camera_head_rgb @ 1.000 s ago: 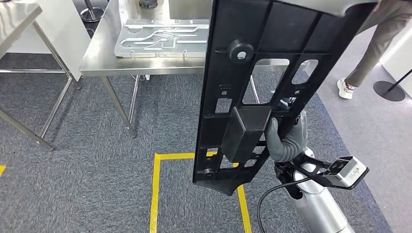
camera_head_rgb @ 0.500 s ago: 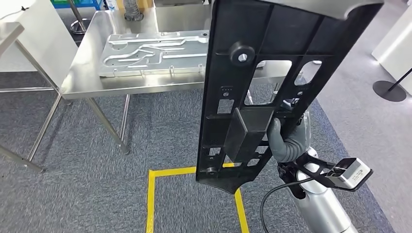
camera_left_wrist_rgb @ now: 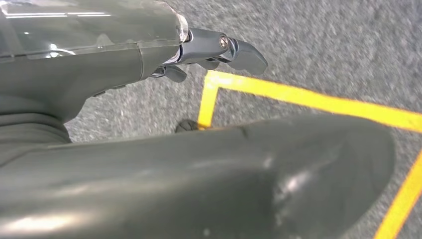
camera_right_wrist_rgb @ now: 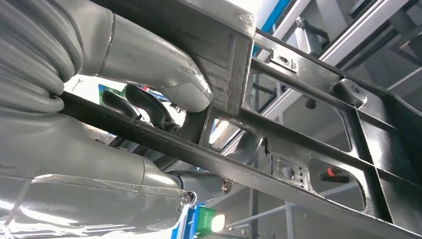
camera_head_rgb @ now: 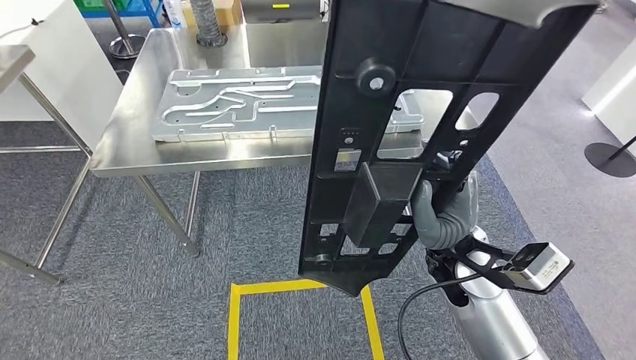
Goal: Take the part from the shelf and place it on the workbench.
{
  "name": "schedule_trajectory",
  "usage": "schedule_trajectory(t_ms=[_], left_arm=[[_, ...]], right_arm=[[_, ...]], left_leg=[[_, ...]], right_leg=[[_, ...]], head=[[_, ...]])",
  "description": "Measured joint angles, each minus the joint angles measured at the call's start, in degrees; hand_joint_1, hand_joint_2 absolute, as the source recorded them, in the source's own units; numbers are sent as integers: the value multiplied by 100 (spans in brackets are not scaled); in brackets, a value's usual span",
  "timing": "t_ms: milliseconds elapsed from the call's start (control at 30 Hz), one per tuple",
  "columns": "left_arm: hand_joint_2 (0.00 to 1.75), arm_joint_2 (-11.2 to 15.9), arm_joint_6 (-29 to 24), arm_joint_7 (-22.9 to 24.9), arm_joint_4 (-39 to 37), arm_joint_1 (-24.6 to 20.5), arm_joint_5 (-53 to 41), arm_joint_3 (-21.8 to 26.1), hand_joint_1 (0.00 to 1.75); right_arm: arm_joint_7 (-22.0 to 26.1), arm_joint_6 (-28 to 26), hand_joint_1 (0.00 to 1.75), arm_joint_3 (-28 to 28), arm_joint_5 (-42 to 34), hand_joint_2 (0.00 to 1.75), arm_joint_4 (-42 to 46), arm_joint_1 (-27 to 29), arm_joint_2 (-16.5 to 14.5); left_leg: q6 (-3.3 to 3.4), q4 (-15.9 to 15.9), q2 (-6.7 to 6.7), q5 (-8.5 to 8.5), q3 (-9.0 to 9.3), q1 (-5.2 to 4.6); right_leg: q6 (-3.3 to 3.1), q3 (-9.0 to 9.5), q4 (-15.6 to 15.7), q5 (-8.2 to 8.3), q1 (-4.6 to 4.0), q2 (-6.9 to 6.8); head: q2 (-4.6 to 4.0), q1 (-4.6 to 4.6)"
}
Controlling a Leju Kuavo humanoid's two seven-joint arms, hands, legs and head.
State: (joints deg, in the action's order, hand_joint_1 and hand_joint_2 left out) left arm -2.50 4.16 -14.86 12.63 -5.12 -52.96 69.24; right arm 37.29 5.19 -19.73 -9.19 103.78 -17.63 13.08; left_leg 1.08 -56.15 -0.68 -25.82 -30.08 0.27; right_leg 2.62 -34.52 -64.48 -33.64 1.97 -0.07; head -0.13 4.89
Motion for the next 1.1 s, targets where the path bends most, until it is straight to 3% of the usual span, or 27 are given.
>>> schedule_trajectory(t_ms=[67, 100, 200, 233, 300, 367, 433, 467, 500, 567, 600, 633, 667, 733, 800, 833, 900, 933, 967, 1000, 1067, 1100], left_arm=[[0, 6, 4, -10, 1, -2, 0, 0, 0], [0, 10, 7, -14, 1, -3, 0, 0, 0], [0, 10, 19, -25, 0, -10, -1, 0, 0], [0, 10, 25, -27, 0, -16, -2, -1, 0], [0, 9, 36, -34, 0, -25, -7, -2, 0], [0, 8, 42, -40, 0, -14, -10, -2, 0], [0, 8, 43, -42, 0, 7, -11, -2, 0], [0, 8, 43, -42, 0, 14, -11, -2, 0], [0, 11, 42, -43, 0, 22, -11, -2, 0], [0, 31, 39, -44, 1, 37, -12, 0, 0], [0, 42, 38, -45, 1, 42, -13, 1, 0], [0, 51, 37, -48, 1, 43, -14, 1, 0], [0, 54, 36, -51, 1, 38, -15, 1, 0], [0, 52, 35, -58, 0, 27, -11, 1, 0], [0, 49, 33, -63, 0, 17, -3, 2, 0], [0, 48, 31, -67, 0, 13, 1, 2, 0], [0, 45, 26, -75, 0, 11, 5, 2, 0], [0, 44, 26, -80, 0, 12, 8, 2, 0], [0, 40, 25, -87, 0, 12, 11, 2, 0], [0, 38, 24, -96, 0, 11, 18, 3, 0], [0, 34, 19, -115, 0, 1, 44, 15, 0], [0, 34, 16, -122, 0, -3, 55, 22, 0]], right_arm=[[0, -20, 175, -2, 7, 175, 1, -3, -1], [0, -32, 175, -3, 10, 175, 4, -4, -1], [0, -69, 175, -4, 18, 175, 18, -10, 9], [0, -78, 175, -5, 19, 175, 22, -15, 20], [0, -84, 175, -7, 23, 175, 31, -16, 43], [0, -86, 175, -10, 27, 175, 33, -1, 47], [0, -87, 175, -14, 29, 175, 33, 14, 47], [0, -89, 175, -15, 29, 175, 33, 16, 47], [0, -92, 175, -16, 29, 175, 32, 17, 47], [0, -104, 175, -21, 29, 175, 22, 26, 47], [0, -114, 175, -24, 31, 175, 14, 36, 47], [0, -130, 175, -26, 33, 175, 6, 45, 47], [0, -150, 175, -23, 36, 175, 1, 53, 47], [0, -179, 175, -13, 43, 175, -3, 61, 47], [0, -184, 175, -2, 63, 175, -12, 75, 34], [0, -178, 175, 9, 85, 175, -22, 85, 24], [0, -171, 175, 43, 144, 175, -54, 113, 7], [0, -187, 175, 69, 184, 175, -74, 124, 5], [0, -230, 175, 100, 238, 175, -97, 128, 4], [-1, -296, 175, 137, 308, 175, -129, 125, 3], [-16, -574, 175, 233, 583, 175, -257, 77, -1], [-32, -761, 175, 283, 762, 175, -340, 27, -2]], left_leg=[[-81, -11, 3, -128, 96, 1], [-131, -27, 10, -167, 136, -2], [-264, -161, 47, -201, 193, 25], [-287, -332, 54, -223, 110, 38], [-300, -987, 58, -376, -299, 49], [-296, -1669, 57, -672, -843, 36], [-240, -1760, 53, -862, -1153, 5], [-196, -1539, 50, -785, -1189, -23], [-141, -1193, 47, -517, -1173, -63], [-49, -513, 24, 284, -1098, -159], [-9, -321, 11, 567, -1063, -197], [26, -213, 1, 686, -1024, -212], [58, -174, -1, 634, -952, -210], [122, -30, -1, 581, -756, -180], [151, 48, -7, 468, -540, -157], [153, 59, -13, 387, -441, -152], [134, 61, -31, 209, -225, -139], [120, 59, -40, 117, -100, -129], [105, 57, -47, 21, 33, -118], [85, 55, -50, -76, 153, -108], [26, 16, -57, -273, 334, -103], [-12, 1, -57, -365, 377, -105]], right_leg=[[-9, 76, 533, 541, 10, -92], [-48, 95, 654, 688, 1, -116], [-222, 189, 691, 730, -35, -71], [-270, 243, 694, 713, -49, -63], [-340, 346, 700, 636, -83, -58], [-374, 450, 700, 523, -130, -38], [-396, 616, 700, 376, -174, -10], [-402, 723, 701, 289, -189, -1], [-404, 823, 708, 198, -195, 3], [-385, 999, 733, 35, -207, 21], [-362, 1061, 783, -19, -206, 35], [-333, 1116, 797, -14, -208, 51], [-300, 1122, 766, 44, -208, 64], [-252, 950, 341, 281, -202, 60], [-209, 482, -358, 349, -181, 50], [-182, 213, -646, 211, -163, 48], [-129, -217, -867, -338, -119, 41], [-103, -348, -792, -549, -98, 37], [-85, -422, -596, -565, -79, 30], [-74, -453, -307, -323, -63, 17], [-91, -479, 326, 639, -57, -28], [-124, -483, 503, 1040, -69, -44]], head=[[0, 1], [0, 1], [0, 1], [0, 2], [0, 2], [0, 2], [0, 2], [0, 2], [0, 1], [0, 1], [0, 1], [0, 1], [0, 1], [0, -1], [0, -2], [0, -2], [0, -2], [0, -2], [0, -2], [0, -2], [0, -3], [0, -2]])
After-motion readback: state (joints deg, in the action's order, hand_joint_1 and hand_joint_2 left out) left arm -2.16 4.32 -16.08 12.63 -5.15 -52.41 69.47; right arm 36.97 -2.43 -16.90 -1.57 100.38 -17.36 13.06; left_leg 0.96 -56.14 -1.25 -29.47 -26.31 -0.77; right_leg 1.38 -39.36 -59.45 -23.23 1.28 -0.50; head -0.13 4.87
